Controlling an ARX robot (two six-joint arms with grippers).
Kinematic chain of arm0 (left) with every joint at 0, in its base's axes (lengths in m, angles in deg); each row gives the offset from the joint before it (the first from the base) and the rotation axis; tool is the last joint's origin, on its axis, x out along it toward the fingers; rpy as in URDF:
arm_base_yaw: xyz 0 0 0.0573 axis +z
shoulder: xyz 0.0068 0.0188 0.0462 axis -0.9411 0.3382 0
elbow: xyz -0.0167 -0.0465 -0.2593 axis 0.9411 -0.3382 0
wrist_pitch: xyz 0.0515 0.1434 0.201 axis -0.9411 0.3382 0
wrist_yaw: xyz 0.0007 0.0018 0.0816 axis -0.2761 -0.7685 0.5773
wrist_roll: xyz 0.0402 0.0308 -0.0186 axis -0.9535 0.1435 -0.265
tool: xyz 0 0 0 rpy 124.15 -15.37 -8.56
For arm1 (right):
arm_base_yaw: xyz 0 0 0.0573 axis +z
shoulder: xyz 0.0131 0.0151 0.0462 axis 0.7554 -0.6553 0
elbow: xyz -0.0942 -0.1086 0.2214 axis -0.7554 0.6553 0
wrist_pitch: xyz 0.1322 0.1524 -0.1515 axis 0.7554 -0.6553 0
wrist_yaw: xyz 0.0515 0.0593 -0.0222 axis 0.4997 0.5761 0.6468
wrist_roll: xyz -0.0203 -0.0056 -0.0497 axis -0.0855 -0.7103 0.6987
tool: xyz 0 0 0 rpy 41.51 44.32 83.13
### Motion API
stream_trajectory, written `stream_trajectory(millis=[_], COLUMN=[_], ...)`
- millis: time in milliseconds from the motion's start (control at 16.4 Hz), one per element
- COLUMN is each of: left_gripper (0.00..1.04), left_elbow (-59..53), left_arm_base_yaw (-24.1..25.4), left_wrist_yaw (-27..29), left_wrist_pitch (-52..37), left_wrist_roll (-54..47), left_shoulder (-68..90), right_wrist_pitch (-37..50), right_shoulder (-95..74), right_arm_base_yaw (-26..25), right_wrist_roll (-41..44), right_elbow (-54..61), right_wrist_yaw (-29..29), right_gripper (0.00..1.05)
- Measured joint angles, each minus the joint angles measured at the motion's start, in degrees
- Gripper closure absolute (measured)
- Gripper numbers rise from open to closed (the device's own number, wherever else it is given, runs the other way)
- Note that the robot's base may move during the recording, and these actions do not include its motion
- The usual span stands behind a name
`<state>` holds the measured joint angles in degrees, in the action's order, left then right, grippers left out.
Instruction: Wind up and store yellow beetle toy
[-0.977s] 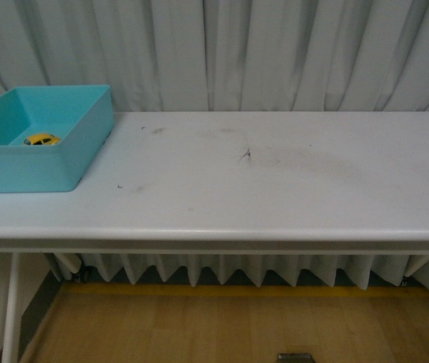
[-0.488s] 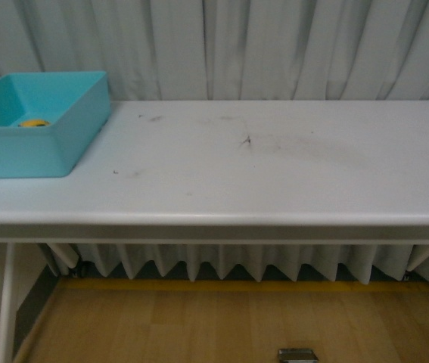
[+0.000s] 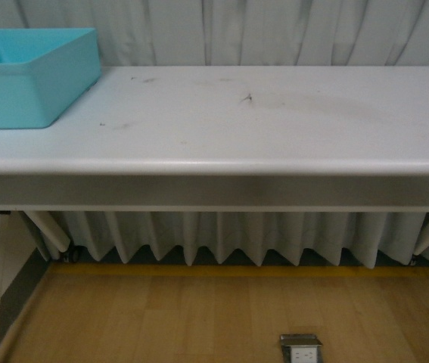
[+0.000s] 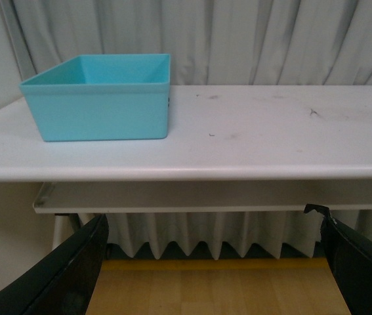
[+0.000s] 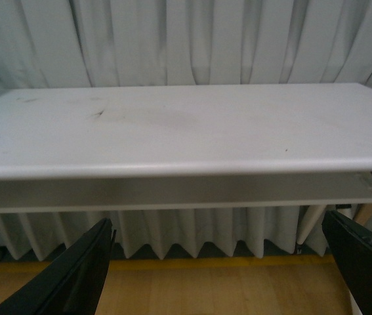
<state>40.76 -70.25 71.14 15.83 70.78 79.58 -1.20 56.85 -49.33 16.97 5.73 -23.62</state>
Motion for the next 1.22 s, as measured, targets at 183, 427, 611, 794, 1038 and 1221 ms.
stream_trajectory(millis=[183, 427, 611, 794, 1038, 1221], left_gripper=[0.07, 0.07, 0.07, 0.07, 0.07, 0.07], left_elbow=[0.0, 0.0, 0.0, 0.0, 0.0, 0.0], left_arm_base_yaw=[0.0, 0.0, 0.0, 0.0, 0.0, 0.0], left_wrist_yaw=[-0.1, -0.1, 0.0, -0.1, -0.1, 0.0], left_wrist_pitch=[0.0, 0.0, 0.0, 0.0, 0.3, 0.2], left_wrist_roll=[0.0, 0.0, 0.0, 0.0, 0.0, 0.0], left_shoulder=[0.0, 0.0, 0.0, 0.0, 0.0, 0.0], right_wrist_pitch=[0.0, 0.0, 0.0, 0.0, -0.2, -0.1], right_shoulder=[0.0, 0.0, 0.0, 0.0, 0.0, 0.0], right_arm_base_yaw=[0.0, 0.0, 0.0, 0.0, 0.0, 0.0], right_wrist_roll=[-0.2, -0.2, -0.2, -0.2, -0.2, -0.2], right_elbow=[0.0, 0.0, 0.0, 0.0, 0.0, 0.0], right_wrist_yaw=[-0.1, 0.0, 0.0, 0.0, -0.1, 0.0], right_gripper=[0.07, 0.07, 0.07, 0.07, 0.07, 0.07])
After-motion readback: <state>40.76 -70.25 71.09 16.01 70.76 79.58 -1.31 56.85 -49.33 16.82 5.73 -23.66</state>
